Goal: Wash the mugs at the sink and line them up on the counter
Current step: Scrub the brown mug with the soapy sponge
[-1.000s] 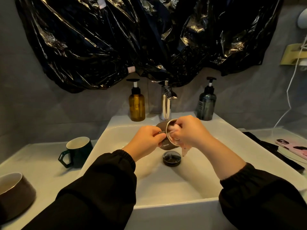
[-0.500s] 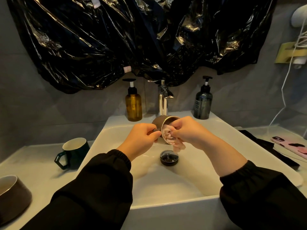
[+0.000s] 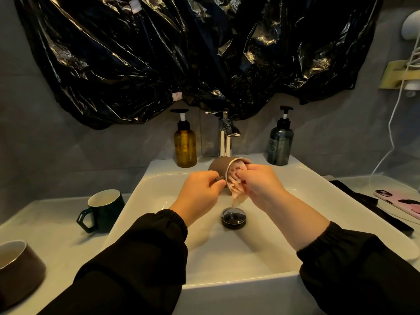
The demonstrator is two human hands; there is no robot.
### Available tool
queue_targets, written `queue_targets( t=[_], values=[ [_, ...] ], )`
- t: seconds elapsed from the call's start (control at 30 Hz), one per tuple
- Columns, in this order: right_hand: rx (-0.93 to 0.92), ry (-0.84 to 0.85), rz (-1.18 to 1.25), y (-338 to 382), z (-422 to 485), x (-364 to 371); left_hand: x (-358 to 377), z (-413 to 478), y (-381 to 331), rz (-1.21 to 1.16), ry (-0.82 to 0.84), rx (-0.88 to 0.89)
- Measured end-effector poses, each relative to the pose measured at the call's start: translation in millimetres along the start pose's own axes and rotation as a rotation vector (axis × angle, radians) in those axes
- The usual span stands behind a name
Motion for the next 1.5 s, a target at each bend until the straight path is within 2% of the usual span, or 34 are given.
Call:
queue_targets(
  t=[0.1,0.2,0.4,0.67,0.87,0.93,0.97,1.0,1.1,1.13,1.17,1.23,1.3,1.37,1.43,1.5],
  values=[
    [0.284,0.14,0.411,-1.7,-12.0,11.3,6.4,-2.9,0.0,-0.013,0.058,-0.003],
    [0.367,0.226,0.582,5.5,-18.0,10.5,7.2,-2.9,2.5,-0.03,0.076,-0.037],
    [0.383,0.287,0.698,10.7,-19.8,6.9,2.3,1.9,4.7,-0.049,0.023,-0.08],
    [0.428,0.232,0.685,11.7,-26.9,12.7,8.4,-2.4,-1.4,-0.01,0.115,-0.043],
    [0.358,0.288,0.716,18.2,-24.7,3.0,-8.1,7.3,13.2,-0.106,-0.016,-0.122],
    [0.258,0.277,0.621,24.3,-21.0,-4.7,-13.5,10.2,19.8,-0.143,-0.047,-0.163],
    [0.141,0.256,0.525,30.0,-18.7,-9.8,-15.6,11.5,21.4,-0.166,-0.055,-0.182],
    [-0.043,0.204,0.369,37.3,-16.7,-16.4,-17.2,12.3,22.1,-0.185,-0.056,-0.202],
    [-0.877,-0.106,-0.238,64.8,-20.3,-38.7,-18.0,12.6,23.2,-0.224,-0.024,-0.257],
    [-1.11,-0.104,-0.38,67.6,-25.2,-35.9,-17.0,12.4,23.2,-0.223,-0.003,-0.267],
    [-1.301,-0.034,-0.506,65.6,-31.0,-29.1,-15.6,12.0,23.1,-0.214,0.022,-0.273],
    [-1.552,0.165,-0.768,48.6,-39.5,-11.5,-12.0,10.7,21.3,-0.2,0.083,-0.279],
    [-1.596,0.345,-1.069,32.0,-43.4,7.4,-8.0,8.6,18.7,-0.212,0.159,-0.279],
    [-1.563,0.455,-1.359,16.3,-39.7,18.5,-3.8,4.6,14.6,-0.223,0.252,-0.265],
    [-1.349,0.499,-1.563,2.9,-26.4,19.5,0.7,0.8,10.6,-0.162,0.313,-0.215],
    [-1.112,0.453,-1.587,-4.3,-14.8,19.0,4.0,-0.2,7.2,-0.056,0.306,-0.137]
  ],
)
Point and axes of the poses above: each hand's wrist, its own z-axis towards the middle knuckle, its own x-axis out of the palm, y = z × x, the point moved 6 cm from there along z, towards the middle knuckle, and after that the axes turned 12 degrees about -y, right-handed, at the moved point
